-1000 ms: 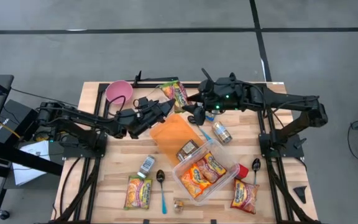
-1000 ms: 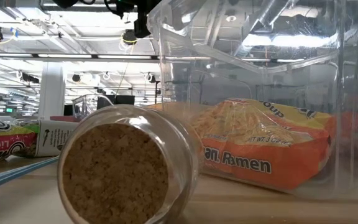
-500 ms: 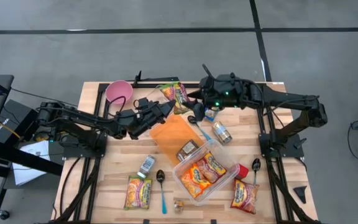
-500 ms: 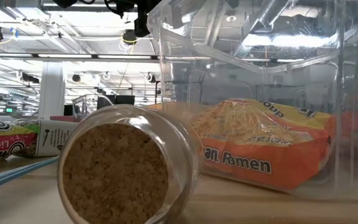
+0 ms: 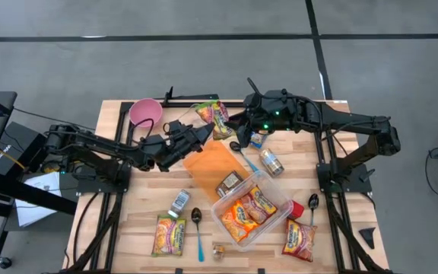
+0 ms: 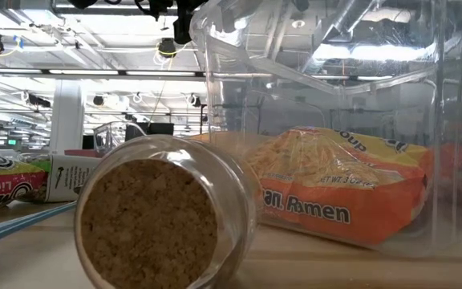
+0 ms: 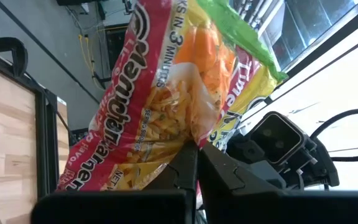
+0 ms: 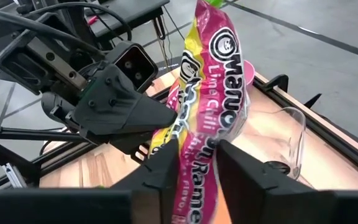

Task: Pick & Place Food Item
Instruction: Put the green noodle pack into the bottom transparent bin

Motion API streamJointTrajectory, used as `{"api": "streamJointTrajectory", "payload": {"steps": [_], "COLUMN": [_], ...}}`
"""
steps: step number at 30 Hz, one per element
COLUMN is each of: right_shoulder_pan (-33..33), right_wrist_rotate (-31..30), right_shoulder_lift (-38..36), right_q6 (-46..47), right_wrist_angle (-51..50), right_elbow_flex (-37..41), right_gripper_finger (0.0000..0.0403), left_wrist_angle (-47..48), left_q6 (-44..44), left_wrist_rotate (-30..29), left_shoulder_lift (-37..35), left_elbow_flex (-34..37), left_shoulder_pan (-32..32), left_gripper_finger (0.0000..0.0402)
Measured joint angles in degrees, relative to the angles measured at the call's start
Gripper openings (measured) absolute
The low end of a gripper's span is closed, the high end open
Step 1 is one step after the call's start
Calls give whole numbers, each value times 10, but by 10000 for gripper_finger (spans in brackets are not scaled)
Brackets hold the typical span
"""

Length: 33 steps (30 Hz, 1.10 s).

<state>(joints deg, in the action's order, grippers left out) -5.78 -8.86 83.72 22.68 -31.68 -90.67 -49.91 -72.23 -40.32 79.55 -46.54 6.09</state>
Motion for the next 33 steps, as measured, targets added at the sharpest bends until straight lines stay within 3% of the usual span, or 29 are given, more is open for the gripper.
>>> {"api": "streamJointTrajectory", "payload": {"steps": [8,21,33], "right_shoulder_pan": [1,1,-12], "right_wrist_rotate": [0,0,-2], "right_shoulder_lift": [0,-1,-23], "right_q6": [-2,28,75], "right_wrist_angle": [0,-1,-54], "right_elbow_flex": [0,0,1], "right_gripper_finger": [7,1,0], "left_wrist_angle": [0,15,25], "left_q6": [0,64,97], "left_wrist_rotate": [-2,26,182], "left_shoulder_lift": [0,-2,-60], "left_elbow_flex": [0,0,61], "left_shoulder_pan": [0,32,34], "left_gripper_finger": [2,49,109]}}
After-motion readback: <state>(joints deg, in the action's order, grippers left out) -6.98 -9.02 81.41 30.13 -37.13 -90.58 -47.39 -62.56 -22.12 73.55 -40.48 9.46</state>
